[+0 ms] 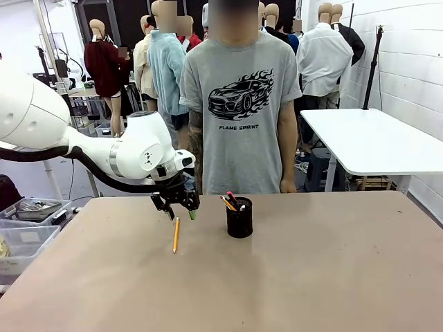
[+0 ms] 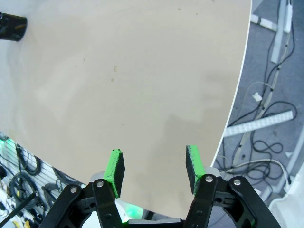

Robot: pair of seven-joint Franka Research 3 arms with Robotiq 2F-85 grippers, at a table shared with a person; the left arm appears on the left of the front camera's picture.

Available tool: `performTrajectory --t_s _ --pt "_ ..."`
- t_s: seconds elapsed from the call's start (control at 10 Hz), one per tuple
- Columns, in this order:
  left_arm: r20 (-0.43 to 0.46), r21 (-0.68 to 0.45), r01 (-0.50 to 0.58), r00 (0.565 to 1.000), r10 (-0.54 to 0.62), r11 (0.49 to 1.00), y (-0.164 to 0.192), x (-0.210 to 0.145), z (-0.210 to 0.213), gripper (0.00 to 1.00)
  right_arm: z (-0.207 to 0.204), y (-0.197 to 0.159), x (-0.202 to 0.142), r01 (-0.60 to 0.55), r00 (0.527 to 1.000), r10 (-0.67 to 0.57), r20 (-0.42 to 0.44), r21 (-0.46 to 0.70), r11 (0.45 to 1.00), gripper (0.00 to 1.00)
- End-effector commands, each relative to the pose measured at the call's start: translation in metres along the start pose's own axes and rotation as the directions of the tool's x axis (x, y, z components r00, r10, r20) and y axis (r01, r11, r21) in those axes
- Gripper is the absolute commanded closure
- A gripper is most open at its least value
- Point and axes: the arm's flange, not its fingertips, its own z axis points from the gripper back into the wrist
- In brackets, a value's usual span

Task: Place the pens into the pen holder.
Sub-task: Pick up a writing instrument from the table and place it into the Pen holder.

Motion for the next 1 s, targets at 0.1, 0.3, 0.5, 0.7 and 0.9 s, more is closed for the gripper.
performTrajectory --t_s 0.1,0.3,0.5,0.7,0.9 --pt "0.0 0.0 0.0 1.0 0.0 1.0 0.0 0.0 0.0 0.26 -0.004 0.001 -0.002 -0.01 1.0 0.01 0.014 0.011 1.0 0.34" --pt "-0.059 0.086 -0.016 0.998 0.021 0.996 -0.002 -0.001 -0.011 0.26 -0.004 0.001 -0.002 -0.01 1.0 0.01 0.014 0.011 1.0 0.34" --pt "-0.092 0.13 -0.036 0.995 0.048 0.991 -0.004 -0.002 -0.025 0.26 -0.004 0.001 -0.002 -0.01 1.0 0.01 0.014 0.011 1.0 0.34" --pt "-0.122 0.142 -0.049 0.99 0.067 0.989 -0.004 -0.004 -0.04 0.26 -0.004 0.001 -0.002 -0.01 1.0 0.01 0.014 0.011 1.0 0.34" --pt "-0.108 0.154 -0.089 0.988 0.107 0.984 0.0 -0.006 -0.048 0.26 -0.004 0.001 -0.002 -0.01 1.0 0.01 0.014 0.011 1.0 0.34"
